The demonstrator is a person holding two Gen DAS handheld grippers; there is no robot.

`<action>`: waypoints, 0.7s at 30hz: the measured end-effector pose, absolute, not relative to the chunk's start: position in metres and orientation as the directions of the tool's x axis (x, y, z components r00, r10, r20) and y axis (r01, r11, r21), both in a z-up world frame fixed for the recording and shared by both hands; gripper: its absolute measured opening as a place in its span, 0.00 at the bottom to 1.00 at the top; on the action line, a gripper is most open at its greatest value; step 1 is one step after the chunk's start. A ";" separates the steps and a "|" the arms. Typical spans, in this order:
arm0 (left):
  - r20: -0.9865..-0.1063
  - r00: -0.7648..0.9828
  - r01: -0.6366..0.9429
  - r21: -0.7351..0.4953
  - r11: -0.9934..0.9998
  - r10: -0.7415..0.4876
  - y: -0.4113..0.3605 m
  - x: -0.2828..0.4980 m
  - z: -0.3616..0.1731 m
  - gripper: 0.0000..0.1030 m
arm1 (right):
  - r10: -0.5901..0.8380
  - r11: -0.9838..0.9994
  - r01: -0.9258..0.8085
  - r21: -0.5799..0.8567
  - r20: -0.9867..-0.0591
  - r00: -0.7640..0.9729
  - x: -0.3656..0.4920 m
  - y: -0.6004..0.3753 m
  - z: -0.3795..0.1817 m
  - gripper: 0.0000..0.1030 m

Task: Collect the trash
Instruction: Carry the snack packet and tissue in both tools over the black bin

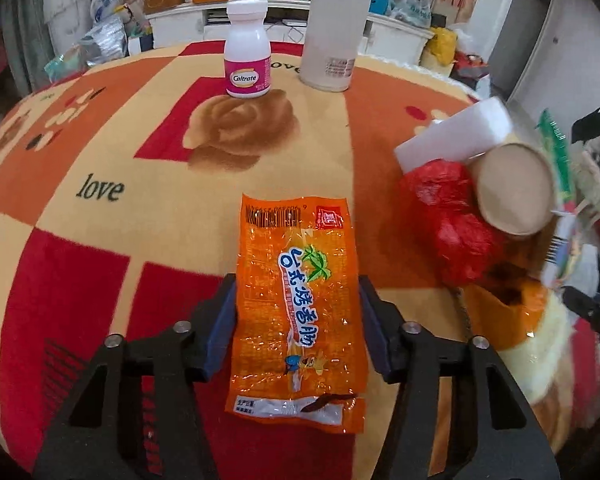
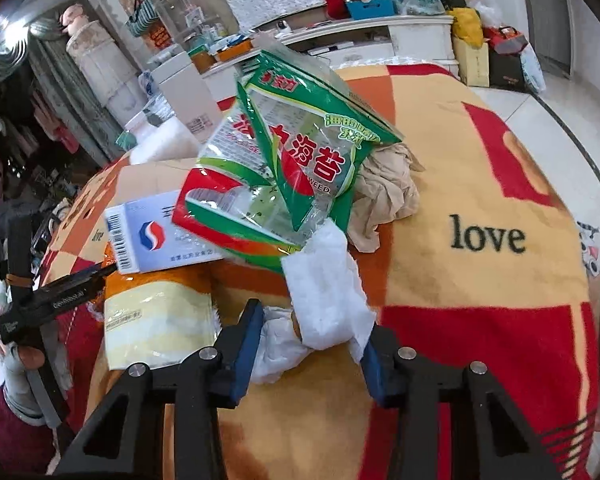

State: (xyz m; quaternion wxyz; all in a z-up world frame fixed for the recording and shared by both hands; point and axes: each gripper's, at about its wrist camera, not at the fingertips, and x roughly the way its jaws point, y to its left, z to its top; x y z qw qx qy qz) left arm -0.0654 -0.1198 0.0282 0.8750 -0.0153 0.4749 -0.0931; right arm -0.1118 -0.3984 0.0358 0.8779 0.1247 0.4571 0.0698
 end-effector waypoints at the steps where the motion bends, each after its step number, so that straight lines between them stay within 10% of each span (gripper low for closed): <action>1: -0.824 0.535 0.153 -0.125 0.980 -0.189 -0.120 -0.071 0.034 0.53 | 0.232 0.961 -0.015 0.275 -0.783 0.577 -0.115 -0.399 0.038 0.41; 21: -0.754 0.556 0.326 -0.189 0.926 -0.350 -0.182 -0.135 0.106 0.52 | 0.233 0.955 -0.003 0.296 -0.743 0.627 -0.158 -0.433 0.069 0.41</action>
